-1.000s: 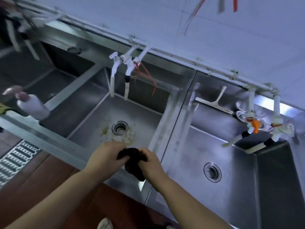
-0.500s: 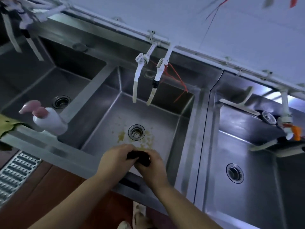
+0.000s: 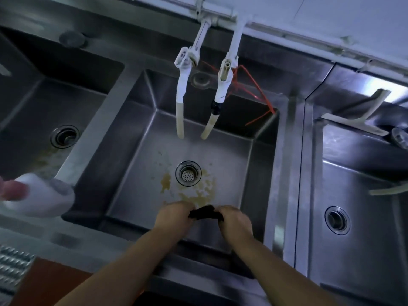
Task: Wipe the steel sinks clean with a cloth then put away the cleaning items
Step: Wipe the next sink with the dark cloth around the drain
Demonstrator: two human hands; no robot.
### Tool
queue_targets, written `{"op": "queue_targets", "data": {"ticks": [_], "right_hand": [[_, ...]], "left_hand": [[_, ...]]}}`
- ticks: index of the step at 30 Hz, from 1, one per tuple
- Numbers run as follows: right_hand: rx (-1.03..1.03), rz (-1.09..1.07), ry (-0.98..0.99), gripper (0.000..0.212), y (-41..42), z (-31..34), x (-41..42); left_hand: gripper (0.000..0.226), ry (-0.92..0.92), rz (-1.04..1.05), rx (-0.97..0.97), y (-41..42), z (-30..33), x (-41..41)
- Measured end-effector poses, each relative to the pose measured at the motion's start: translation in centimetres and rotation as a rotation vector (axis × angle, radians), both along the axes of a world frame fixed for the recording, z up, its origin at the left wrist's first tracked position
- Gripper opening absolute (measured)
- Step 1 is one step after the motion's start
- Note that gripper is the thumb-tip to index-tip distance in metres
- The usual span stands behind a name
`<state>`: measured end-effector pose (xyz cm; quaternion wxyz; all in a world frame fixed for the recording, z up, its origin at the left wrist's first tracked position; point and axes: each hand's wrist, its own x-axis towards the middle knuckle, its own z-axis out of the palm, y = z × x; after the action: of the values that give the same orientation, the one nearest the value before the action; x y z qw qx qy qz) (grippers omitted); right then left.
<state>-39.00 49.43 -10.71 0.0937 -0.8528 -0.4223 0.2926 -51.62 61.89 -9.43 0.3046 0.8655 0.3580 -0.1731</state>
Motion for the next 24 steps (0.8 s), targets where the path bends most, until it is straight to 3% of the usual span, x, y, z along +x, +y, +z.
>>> {"op": "queue_targets", "data": {"ticks": [3, 7, 10, 18, 21, 24], "right_hand": [[-0.161, 0.022, 0.073, 0.042, 0.1, -1.8, 0.0], [-0.396, 0.017, 0.073, 0.028, 0.3, -3.8, -0.2], [-0.512, -0.019, 0.052, 0.032, 1.1, -5.4, 0.0], [-0.446, -0.246, 0.003, 0.038, 1.5, -10.1, 1.8], [-0.475, -0.201, 0.077, 0.036, 1.3, -11.1, 1.1], [-0.440, -0.074, -0.080, 0.039, 1.4, -12.1, 0.2]], "left_hand": [[0.021, 0.079, -0.054, -0.093, 0.6, -2.7, 0.7], [0.028, 0.126, -0.194, -0.148, 0.9, -6.4, 1.4], [0.035, 0.176, -0.299, -0.156, 1.0, -9.1, 2.2], [0.025, 0.135, -0.262, -0.170, 3.8, -12.4, 3.2], [0.021, 0.148, -0.268, -0.106, 5.8, -12.4, 2.1], [0.031, 0.220, -0.332, -0.036, 7.3, -12.3, 1.3]]}}
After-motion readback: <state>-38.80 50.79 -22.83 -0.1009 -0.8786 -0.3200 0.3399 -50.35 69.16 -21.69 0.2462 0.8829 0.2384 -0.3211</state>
